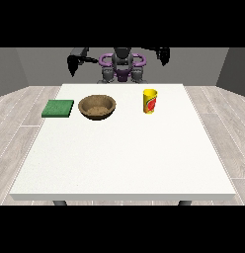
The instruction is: Pick the cup and pour the ball into the bowl, then pick the bowl and place it on the pad
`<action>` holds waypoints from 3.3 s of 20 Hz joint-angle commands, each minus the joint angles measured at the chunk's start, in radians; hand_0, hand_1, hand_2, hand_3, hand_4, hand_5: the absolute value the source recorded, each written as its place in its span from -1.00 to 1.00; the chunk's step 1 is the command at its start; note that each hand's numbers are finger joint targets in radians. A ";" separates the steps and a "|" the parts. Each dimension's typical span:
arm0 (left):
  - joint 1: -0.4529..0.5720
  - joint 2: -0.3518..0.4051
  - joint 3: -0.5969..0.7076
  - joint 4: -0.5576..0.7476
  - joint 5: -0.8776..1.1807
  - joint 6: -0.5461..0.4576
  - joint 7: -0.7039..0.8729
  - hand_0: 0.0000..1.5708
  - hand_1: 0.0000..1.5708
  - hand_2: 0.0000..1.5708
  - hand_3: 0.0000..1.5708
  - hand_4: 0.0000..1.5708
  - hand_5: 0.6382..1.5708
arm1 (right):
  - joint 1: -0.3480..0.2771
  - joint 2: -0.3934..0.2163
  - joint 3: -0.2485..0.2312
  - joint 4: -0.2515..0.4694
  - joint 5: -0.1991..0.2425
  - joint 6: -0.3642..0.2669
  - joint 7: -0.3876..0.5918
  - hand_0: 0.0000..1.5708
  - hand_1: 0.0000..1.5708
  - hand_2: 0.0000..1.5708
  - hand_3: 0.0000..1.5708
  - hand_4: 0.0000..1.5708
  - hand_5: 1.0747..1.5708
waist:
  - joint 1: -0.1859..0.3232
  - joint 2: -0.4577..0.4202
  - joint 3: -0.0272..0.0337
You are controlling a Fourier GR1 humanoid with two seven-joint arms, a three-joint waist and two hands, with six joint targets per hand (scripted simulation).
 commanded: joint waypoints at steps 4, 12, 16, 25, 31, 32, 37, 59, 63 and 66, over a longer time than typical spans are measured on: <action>-0.155 0.063 0.113 0.217 -0.015 -0.020 -0.120 -1.00 -1.00 -1.00 -1.00 -1.00 0.32 | -0.125 -0.037 -0.035 0.111 0.003 0.024 -0.089 -1.00 -1.00 -1.00 -1.00 -1.00 0.96 | -0.031 0.130 -0.0002; -0.257 0.039 0.145 0.492 -0.048 0.000 -0.280 -1.00 -1.00 -1.00 -1.00 -1.00 0.33 | -0.206 -0.107 -0.085 0.226 -0.039 0.090 -0.102 -1.00 -1.00 -1.00 -1.00 -1.00 0.96 | -0.064 0.121 -0.0004; -0.278 0.040 0.172 0.595 -0.066 0.027 -0.357 -1.00 -1.00 -1.00 -1.00 -1.00 0.30 | -0.178 -0.120 -0.115 0.298 -0.073 0.139 -0.160 -1.00 -1.00 -1.00 -1.00 -1.00 0.97 | -0.078 0.114 -0.0003; -0.380 -0.015 0.206 0.853 -0.091 0.112 -0.582 -1.00 -1.00 -1.00 -1.00 -1.00 0.35 | -0.246 -0.171 -0.139 0.331 -0.084 0.171 -0.186 -1.00 -1.00 -1.00 -1.00 -1.00 0.95 | -0.120 0.189 -0.0006; -0.435 0.037 0.278 1.009 -0.060 0.095 -0.716 -1.00 -1.00 -1.00 -1.00 -1.00 0.29 | -0.235 -0.211 -0.157 0.330 -0.115 0.239 -0.223 -1.00 -1.00 -1.00 -1.00 -1.00 0.96 | -0.157 0.239 -0.0009; -0.430 0.068 0.295 1.011 -0.012 0.001 -0.703 -0.16 -0.16 0.16 -0.64 -1.00 0.69 | -0.242 -0.228 -0.181 0.353 -0.120 0.237 -0.237 -1.00 -1.00 -1.00 -1.00 -1.00 0.95 | -0.129 0.246 -0.0008; -0.458 0.109 0.241 1.021 -0.246 0.378 -0.665 0.67 0.67 1.00 1.00 0.05 0.88 | -0.290 -0.235 -0.165 0.344 -0.129 0.253 -0.200 -1.00 -1.00 -1.00 -1.00 -1.00 0.95 | -0.192 0.279 -0.0008; -0.547 -0.003 -0.198 0.940 -0.814 0.550 -0.015 0.74 0.74 1.00 1.00 0.42 0.99 | -0.157 -0.431 -0.322 0.828 -0.126 0.363 -0.310 -1.00 -1.00 -1.00 -1.00 -1.00 0.94 | 0.044 -0.116 0.0019; -0.610 -0.028 -0.195 0.888 -0.873 0.499 0.112 0.74 0.74 1.00 1.00 0.42 0.99 | -0.194 -0.418 -0.319 0.846 -0.124 0.334 -0.317 -1.00 -1.00 -0.76 -1.00 -1.00 0.94 | 0.036 -0.099 0.0008; -0.588 -0.024 -0.250 0.865 -0.956 0.466 0.157 0.71 0.71 1.00 1.00 0.33 1.00 | -0.153 -0.405 -0.307 0.869 -0.106 0.338 -0.348 -1.00 -1.00 -1.00 -1.00 -1.00 0.93 | 0.053 -0.137 0.0009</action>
